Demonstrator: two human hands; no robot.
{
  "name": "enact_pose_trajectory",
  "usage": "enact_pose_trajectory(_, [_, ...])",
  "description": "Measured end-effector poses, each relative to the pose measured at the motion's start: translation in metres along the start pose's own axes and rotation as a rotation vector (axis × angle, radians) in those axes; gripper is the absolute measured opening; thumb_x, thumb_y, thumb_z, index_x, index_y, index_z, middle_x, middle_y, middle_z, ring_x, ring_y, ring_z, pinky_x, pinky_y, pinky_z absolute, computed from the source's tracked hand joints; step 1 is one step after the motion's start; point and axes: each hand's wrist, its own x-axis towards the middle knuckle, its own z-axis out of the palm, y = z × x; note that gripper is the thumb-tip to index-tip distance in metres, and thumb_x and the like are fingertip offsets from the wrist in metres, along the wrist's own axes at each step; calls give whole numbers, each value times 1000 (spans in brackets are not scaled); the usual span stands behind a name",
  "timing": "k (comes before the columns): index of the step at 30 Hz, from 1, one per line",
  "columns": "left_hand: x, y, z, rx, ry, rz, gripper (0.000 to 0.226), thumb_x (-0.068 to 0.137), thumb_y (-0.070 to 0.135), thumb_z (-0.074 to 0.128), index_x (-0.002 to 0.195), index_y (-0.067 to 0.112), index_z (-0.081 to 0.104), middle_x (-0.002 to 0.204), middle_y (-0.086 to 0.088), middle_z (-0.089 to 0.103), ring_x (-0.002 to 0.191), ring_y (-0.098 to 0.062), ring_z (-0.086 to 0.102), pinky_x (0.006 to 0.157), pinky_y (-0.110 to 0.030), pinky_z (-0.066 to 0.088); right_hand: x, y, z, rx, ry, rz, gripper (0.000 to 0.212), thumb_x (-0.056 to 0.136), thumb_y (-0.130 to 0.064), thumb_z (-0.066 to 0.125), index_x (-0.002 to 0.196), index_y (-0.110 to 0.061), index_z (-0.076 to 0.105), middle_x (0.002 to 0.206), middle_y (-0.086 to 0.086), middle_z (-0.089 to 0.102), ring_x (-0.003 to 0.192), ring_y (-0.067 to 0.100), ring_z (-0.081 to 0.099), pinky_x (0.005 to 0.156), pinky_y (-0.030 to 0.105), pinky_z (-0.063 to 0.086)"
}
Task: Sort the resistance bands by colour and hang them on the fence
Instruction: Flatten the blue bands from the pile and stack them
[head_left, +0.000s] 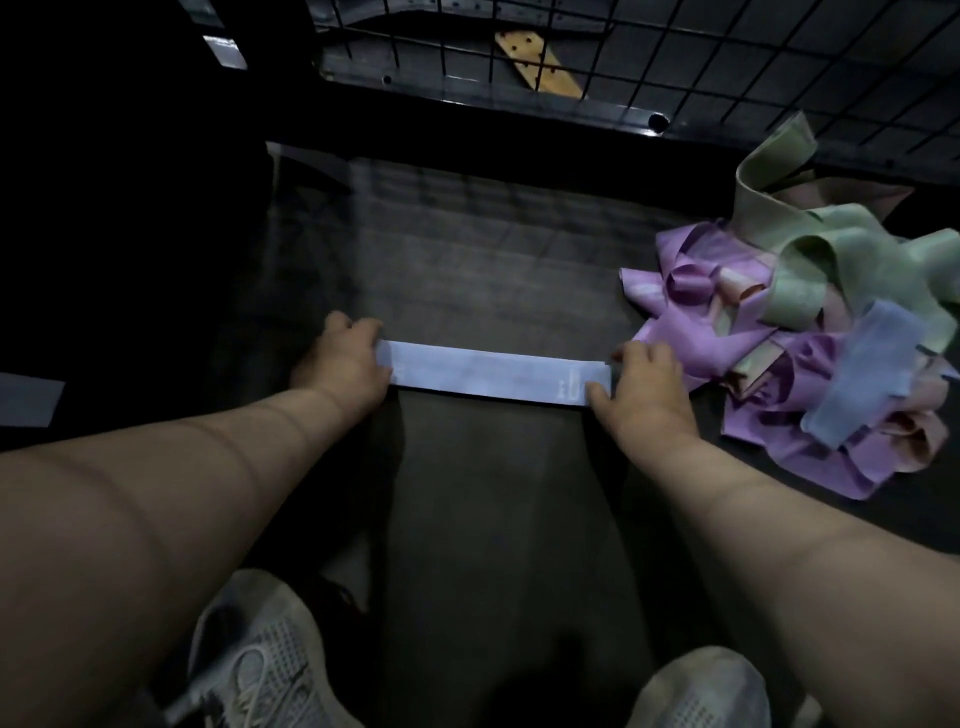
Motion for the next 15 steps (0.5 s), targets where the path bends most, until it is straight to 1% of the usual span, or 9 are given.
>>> enact_pose_trajectory(1, [-3, -1, 0, 103, 35, 52, 55, 86, 28, 70, 136, 19, 51, 135, -13, 39, 123, -35, 45, 103, -41, 40, 0, 1, 0, -103, 22, -138, 51, 83, -31, 72, 126, -10, 55, 130, 16, 46, 120, 36, 45, 102, 42, 37])
enact_pose_trajectory(3, [-5, -5, 3, 203, 50, 151, 67, 79, 35, 76, 139, 23, 47, 139, -9, 36, 128, -32, 36, 106, -40, 35, 0, 2, 0, -212, -41, -350, 66, 78, -32, 76, 134, -9, 51, 140, 15, 42, 127, 36, 42, 106, 43, 34])
enact_pose_trajectory(4, [-4, -6, 4, 225, 7, 197, 77, 76, 37, 79, 142, 25, 44, 143, -6, 34, 132, -30, 33, 109, -39, 33, 2, 1, 0, -237, -104, -401, 75, 78, -34, 78, 141, -9, 46, 146, 14, 38, 131, 35, 39, 110, 42, 31])
enact_pose_trajectory(6, [1, -6, 6, 317, -98, 288, 88, 73, 40, 81, 148, 26, 37, 149, -2, 32, 136, -26, 32, 113, -37, 31, 7, -2, -1, -291, -197, -426, 85, 81, -37, 76, 150, -12, 34, 152, 9, 33, 137, 30, 34, 114, 39, 26])
enact_pose_trajectory(8, [6, -4, 7, 366, -140, 324, 84, 76, 37, 80, 148, 26, 38, 147, -1, 36, 135, -25, 36, 110, -36, 32, 12, -6, -1, -329, -226, -406, 80, 85, -36, 72, 151, -15, 32, 149, 7, 36, 135, 29, 37, 112, 38, 27])
enact_pose_trajectory(11, [9, 3, 6, 290, -127, 272, 63, 85, 30, 71, 142, 26, 46, 140, -4, 40, 130, -28, 40, 107, -39, 37, 17, -9, -2, -346, -218, -403, 53, 89, -32, 66, 136, -16, 46, 134, 7, 43, 124, 30, 43, 103, 39, 31])
enact_pose_trajectory(12, [10, 5, 6, 277, -131, 247, 58, 87, 28, 69, 141, 26, 47, 139, -5, 41, 130, -29, 40, 107, -40, 37, 18, -10, -2, -353, -220, -409, 47, 90, -31, 65, 131, -16, 49, 130, 8, 44, 121, 31, 44, 101, 39, 31])
enact_pose_trajectory(13, [10, 8, 5, 277, -138, 228, 56, 88, 26, 68, 140, 27, 47, 139, -5, 41, 130, -29, 39, 107, -41, 37, 18, -9, -2, -349, -224, -413, 46, 89, -31, 66, 130, -16, 49, 129, 8, 44, 120, 31, 44, 100, 39, 32])
enact_pose_trajectory(15, [8, 9, 3, 275, -154, 211, 60, 85, 23, 70, 139, 27, 47, 138, -4, 40, 131, -29, 39, 108, -42, 37, 17, -6, 0, -310, -228, -397, 56, 86, -34, 70, 134, -16, 48, 133, 8, 43, 122, 31, 43, 103, 39, 33])
